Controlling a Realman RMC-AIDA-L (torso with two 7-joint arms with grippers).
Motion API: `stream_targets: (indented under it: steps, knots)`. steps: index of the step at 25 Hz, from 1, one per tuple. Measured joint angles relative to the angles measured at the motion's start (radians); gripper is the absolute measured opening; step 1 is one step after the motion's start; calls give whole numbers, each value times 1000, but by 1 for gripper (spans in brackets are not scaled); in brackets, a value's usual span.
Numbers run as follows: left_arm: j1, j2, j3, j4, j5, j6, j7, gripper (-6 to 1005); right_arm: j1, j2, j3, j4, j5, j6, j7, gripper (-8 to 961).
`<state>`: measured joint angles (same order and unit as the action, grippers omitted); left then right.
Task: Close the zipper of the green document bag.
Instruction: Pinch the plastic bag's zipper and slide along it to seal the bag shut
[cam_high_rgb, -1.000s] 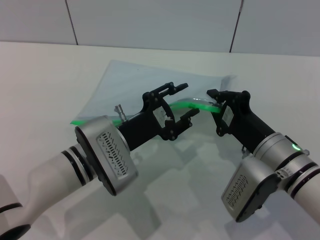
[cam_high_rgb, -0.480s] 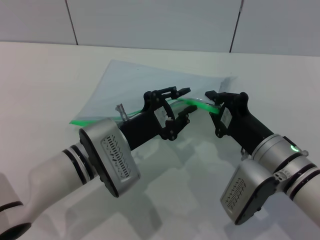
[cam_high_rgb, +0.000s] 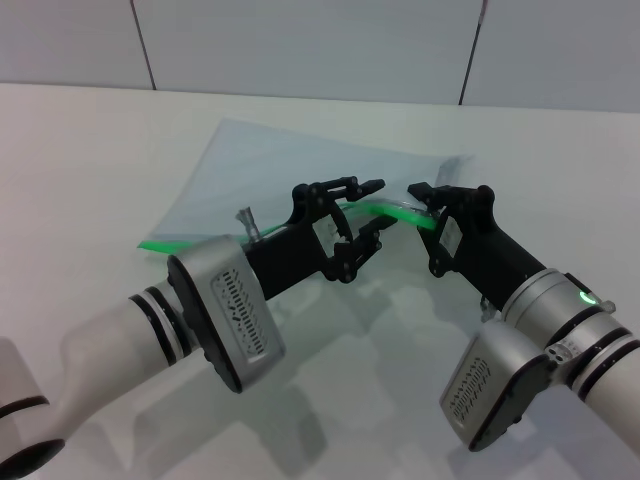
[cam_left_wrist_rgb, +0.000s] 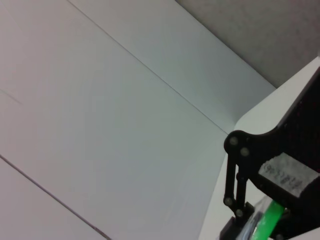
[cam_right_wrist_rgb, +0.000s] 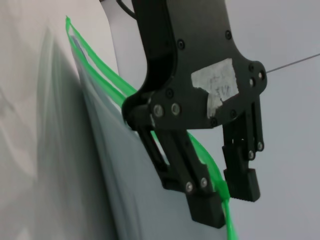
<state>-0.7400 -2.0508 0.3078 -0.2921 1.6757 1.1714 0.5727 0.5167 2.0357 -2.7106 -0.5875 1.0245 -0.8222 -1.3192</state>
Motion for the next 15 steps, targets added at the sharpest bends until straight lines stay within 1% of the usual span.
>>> stream_targets:
  steps: [6,12,15]
  knots:
    - [-1,0,-2,-2,1,-3,17,352,0,0,-1,0,0,0,0,46]
    - [-1,-1,0,-7,1,-3,75,331,0,0,-1,0,0,0,0,46]
    - [-1,-2,2,-8,1,-3,77,281,0,0,-1,0,0,0,0,46]
